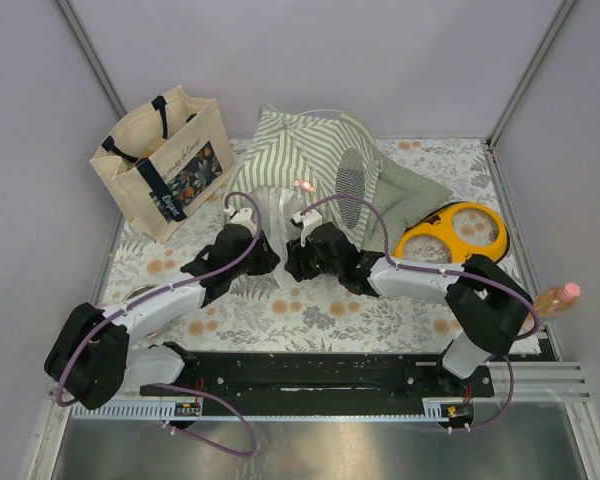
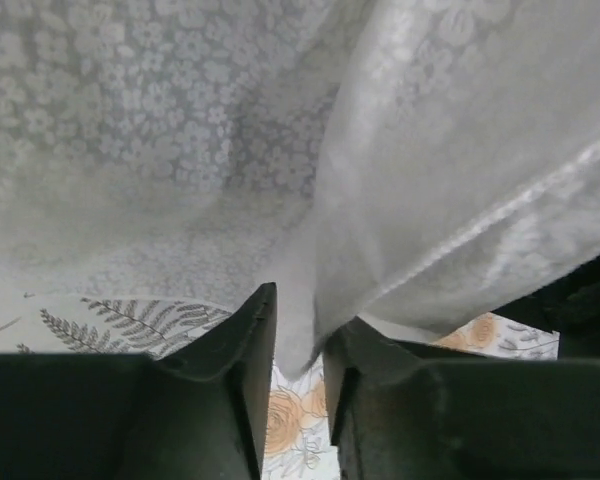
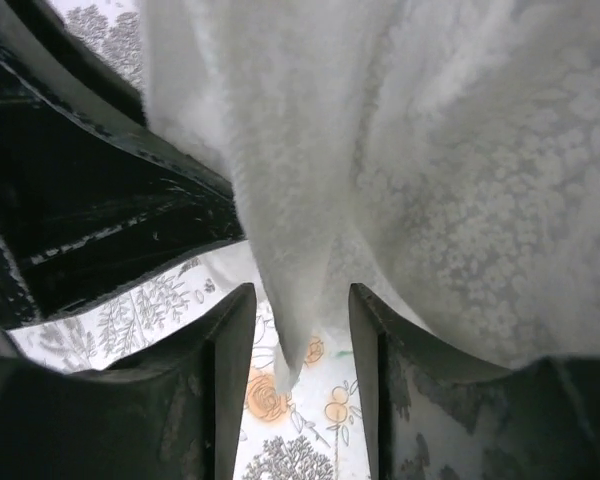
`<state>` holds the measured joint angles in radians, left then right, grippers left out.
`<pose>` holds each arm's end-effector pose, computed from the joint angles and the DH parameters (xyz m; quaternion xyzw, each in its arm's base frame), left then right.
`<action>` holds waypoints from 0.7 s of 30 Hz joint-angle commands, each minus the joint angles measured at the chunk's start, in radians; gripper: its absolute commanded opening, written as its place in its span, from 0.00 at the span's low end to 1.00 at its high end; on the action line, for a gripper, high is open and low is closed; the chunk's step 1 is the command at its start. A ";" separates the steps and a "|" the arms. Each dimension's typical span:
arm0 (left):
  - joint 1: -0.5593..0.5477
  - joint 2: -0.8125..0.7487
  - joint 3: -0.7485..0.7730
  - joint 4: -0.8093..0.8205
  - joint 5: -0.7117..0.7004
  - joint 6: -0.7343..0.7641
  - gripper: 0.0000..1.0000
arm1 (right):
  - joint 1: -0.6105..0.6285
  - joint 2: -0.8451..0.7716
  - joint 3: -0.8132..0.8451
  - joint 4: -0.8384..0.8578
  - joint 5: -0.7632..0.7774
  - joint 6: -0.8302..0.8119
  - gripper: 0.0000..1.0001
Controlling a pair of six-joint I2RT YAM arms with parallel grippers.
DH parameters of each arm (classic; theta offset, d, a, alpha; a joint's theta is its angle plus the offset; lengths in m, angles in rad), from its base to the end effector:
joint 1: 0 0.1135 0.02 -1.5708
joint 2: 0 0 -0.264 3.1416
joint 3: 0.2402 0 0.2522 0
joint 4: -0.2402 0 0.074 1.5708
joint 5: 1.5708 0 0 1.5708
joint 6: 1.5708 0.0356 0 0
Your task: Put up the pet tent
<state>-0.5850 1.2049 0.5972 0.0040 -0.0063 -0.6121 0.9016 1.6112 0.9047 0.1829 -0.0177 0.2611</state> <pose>0.2095 -0.1385 0.2072 -0.0135 0.8852 -0.2597 0.3857 0.2172 0.2756 0.2091 -0.2768 0.8206 0.2810 0.4136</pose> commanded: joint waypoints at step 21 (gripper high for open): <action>0.051 -0.196 0.548 -0.455 -0.567 0.385 0.00 | 0.008 -0.363 0.402 -0.433 0.540 -0.249 0.00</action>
<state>-0.5655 0.9344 1.0023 -0.4309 -0.4633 -0.3660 0.9089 1.1809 1.2121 -0.2119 0.3573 0.1566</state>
